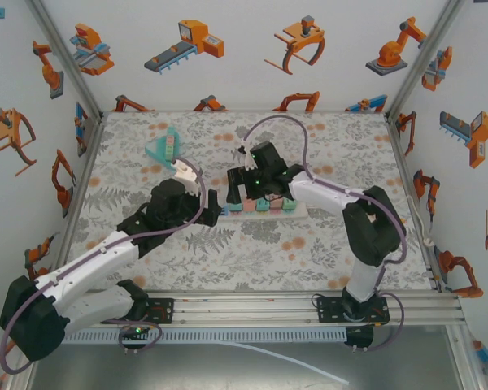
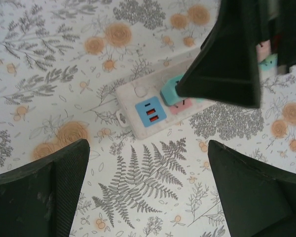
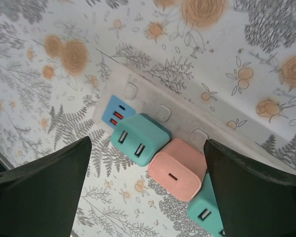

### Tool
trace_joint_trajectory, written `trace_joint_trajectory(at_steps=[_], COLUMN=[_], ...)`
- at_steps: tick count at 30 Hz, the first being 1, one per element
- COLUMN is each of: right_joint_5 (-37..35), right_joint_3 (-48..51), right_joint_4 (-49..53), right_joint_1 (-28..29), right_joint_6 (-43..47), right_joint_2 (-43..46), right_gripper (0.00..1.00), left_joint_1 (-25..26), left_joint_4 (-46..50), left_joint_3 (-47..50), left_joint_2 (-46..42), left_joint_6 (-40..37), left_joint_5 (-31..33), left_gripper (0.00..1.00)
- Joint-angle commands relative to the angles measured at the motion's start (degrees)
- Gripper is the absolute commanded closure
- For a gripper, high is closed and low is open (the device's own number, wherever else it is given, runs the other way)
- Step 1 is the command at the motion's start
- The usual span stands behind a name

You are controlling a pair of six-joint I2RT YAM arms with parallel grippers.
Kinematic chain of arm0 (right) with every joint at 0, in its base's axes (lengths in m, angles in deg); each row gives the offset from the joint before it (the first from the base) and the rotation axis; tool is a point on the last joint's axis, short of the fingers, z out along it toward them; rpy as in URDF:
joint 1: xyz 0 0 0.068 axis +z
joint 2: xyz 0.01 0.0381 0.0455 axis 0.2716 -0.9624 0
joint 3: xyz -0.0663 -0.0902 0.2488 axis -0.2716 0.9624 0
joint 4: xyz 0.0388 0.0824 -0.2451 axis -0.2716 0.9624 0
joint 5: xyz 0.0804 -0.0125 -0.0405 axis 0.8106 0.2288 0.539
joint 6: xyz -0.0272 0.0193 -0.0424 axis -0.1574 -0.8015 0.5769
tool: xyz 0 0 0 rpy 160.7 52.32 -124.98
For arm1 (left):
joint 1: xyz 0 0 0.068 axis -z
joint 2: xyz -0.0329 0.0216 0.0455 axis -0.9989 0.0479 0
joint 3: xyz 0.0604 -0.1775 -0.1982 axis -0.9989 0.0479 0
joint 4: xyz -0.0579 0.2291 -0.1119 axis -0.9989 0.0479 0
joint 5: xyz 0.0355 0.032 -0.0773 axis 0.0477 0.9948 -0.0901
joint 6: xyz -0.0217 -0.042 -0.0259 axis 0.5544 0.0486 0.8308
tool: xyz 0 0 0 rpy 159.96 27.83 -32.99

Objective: Pull the plug off the socket

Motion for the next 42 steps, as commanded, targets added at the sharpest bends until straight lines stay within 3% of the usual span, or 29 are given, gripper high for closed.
trace_joint_trajectory(at_steps=[1, 7, 10, 14, 18, 24, 30, 42], right_joint_5=[-2.3, -6.6, -4.9, 0.5, 8.5, 17.4, 20.3, 22.7], right_joint_3=[0.2, 6.3, 11.3, 13.2, 12.2, 7.2, 1.4, -3.6], right_joint_4=[-2.8, -9.2, -14.5, -12.9, -8.3, -4.3, -2.5, 3.5], right_joint_1=[-0.2, -0.2, -0.2, -0.2, -0.2, -0.1, -0.2, -0.2], right_joint_6=[5.0, 21.9, 34.1, 49.8, 58.8, 61.4, 61.5, 62.9], right_joint_2=[5.9, 13.7, 16.8, 17.6, 16.3, 9.7, 2.1, -6.0], right_gripper=[0.13, 0.11, 0.11, 0.12, 0.13, 0.12, 0.15, 0.38], left_joint_1=[-1.2, -7.5, -9.2, -10.2, -11.5, -13.6, -14.4, -15.1], left_joint_4=[-0.6, -2.9, -2.5, 2.3, -0.8, -2.1, -4.6, -5.6], left_joint_3=[-0.4, -0.9, -1.8, -5.4, -4.9, -6.6, -7.3, -8.5], left_joint_2=[-0.1, 2.7, 4.5, 8.0, 10.2, 15.6, 20.3, 28.5], left_joint_6=[2.8, 9.6, 11.7, 13.9, 15.4, 16.9, 20.5, 22.8], left_joint_5=[-2.6, -12.3, -12.6, -9.1, -10.1, -14.1, -16.6, -20.3], left_gripper=[0.03, 0.03, 0.03, 0.02, 0.00, 0.03, 0.13, 0.39])
